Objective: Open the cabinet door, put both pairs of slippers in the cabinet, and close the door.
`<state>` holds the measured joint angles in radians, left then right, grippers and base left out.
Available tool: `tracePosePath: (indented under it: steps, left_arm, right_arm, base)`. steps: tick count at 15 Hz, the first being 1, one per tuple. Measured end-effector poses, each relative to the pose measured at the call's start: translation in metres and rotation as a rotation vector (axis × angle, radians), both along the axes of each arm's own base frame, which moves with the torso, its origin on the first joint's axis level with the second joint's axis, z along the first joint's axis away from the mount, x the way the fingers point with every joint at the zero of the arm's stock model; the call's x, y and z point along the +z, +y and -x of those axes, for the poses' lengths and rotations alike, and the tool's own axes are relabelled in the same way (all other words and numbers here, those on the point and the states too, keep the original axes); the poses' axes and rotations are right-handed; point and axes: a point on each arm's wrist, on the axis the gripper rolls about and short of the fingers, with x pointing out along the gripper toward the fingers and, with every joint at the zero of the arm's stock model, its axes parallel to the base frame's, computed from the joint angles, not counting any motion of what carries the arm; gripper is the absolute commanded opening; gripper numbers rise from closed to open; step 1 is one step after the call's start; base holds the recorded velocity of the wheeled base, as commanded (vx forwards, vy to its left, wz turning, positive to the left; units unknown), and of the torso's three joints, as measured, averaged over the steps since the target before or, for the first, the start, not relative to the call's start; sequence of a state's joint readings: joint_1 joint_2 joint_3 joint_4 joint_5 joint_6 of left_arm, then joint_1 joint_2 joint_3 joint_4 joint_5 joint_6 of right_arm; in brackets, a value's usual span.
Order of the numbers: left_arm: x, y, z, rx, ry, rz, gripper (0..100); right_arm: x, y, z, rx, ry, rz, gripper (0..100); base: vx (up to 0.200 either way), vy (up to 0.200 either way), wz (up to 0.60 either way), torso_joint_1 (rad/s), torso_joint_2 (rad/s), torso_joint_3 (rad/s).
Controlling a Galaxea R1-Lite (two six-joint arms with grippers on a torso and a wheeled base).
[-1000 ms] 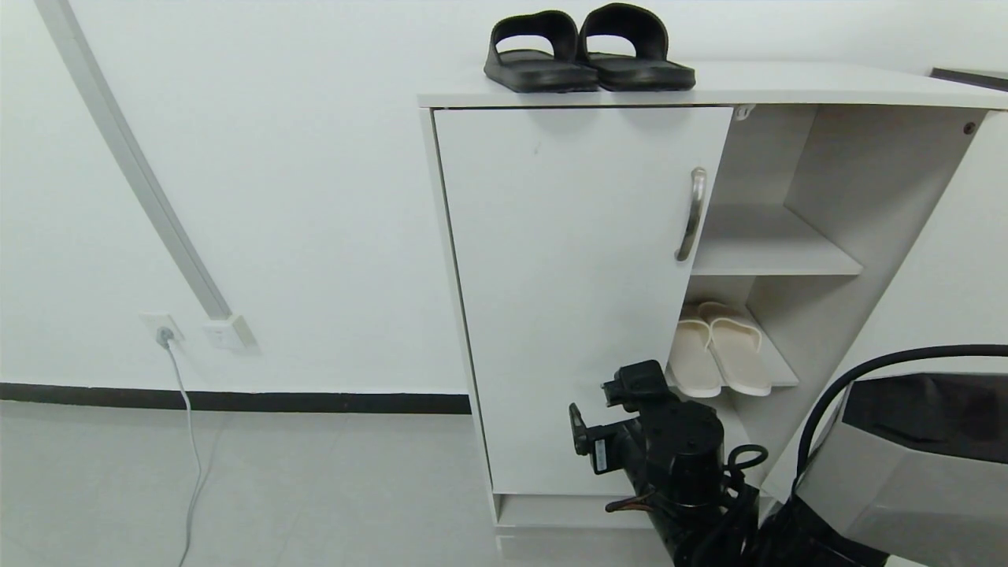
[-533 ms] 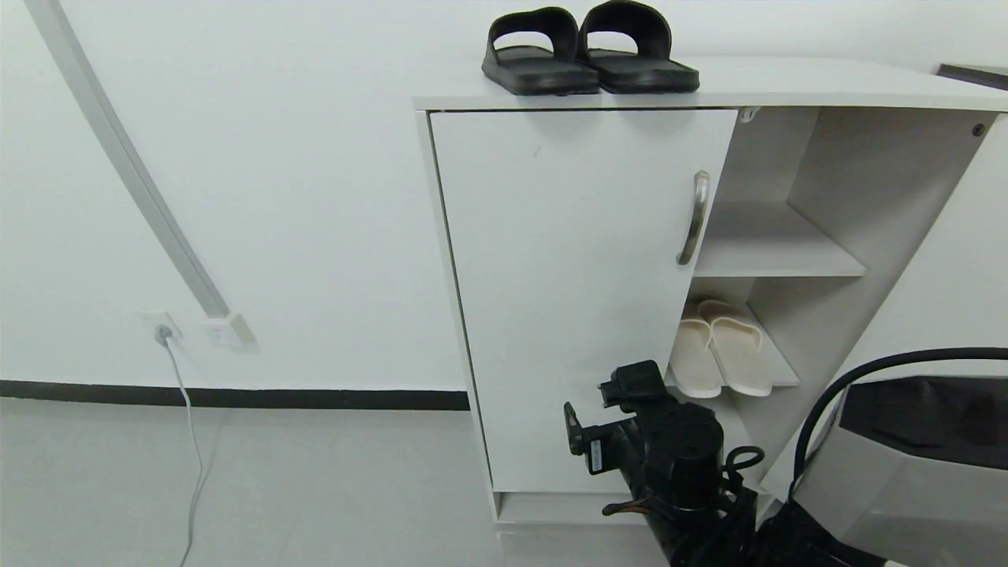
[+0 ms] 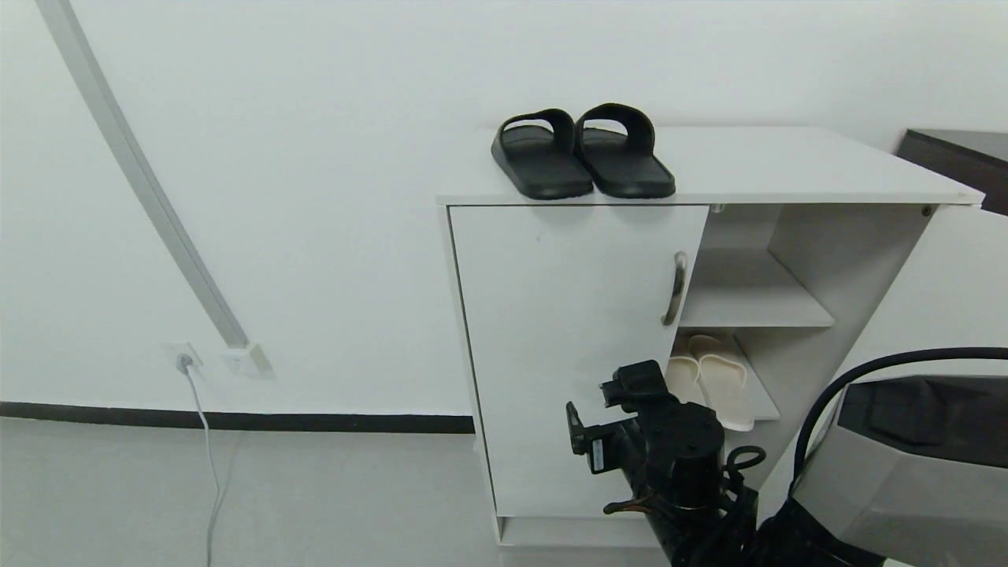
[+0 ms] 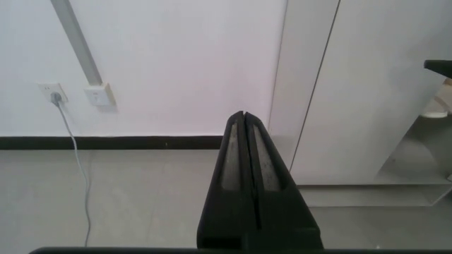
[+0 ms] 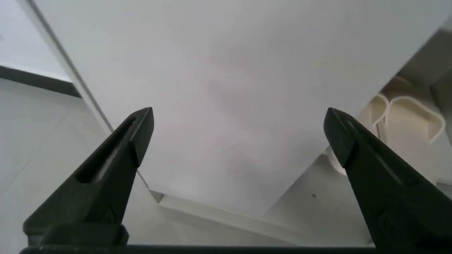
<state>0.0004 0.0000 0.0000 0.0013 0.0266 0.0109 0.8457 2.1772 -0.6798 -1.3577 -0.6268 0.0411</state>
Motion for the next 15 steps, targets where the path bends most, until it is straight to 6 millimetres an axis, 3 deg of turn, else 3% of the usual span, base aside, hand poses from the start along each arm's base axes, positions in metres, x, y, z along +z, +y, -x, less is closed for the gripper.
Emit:
tracePosePath:
  steps: [15]
  left_arm:
    - [0.0000, 0.0000, 0.0000, 0.001, 0.000, 0.000, 0]
  right_arm:
    - [-0.0020, -0.0012, 0.0019, 0.001, 0.002, 0.002, 100]
  base:
    - [0.000, 0.000, 0.00, 0.182, -0.50, -0.320]
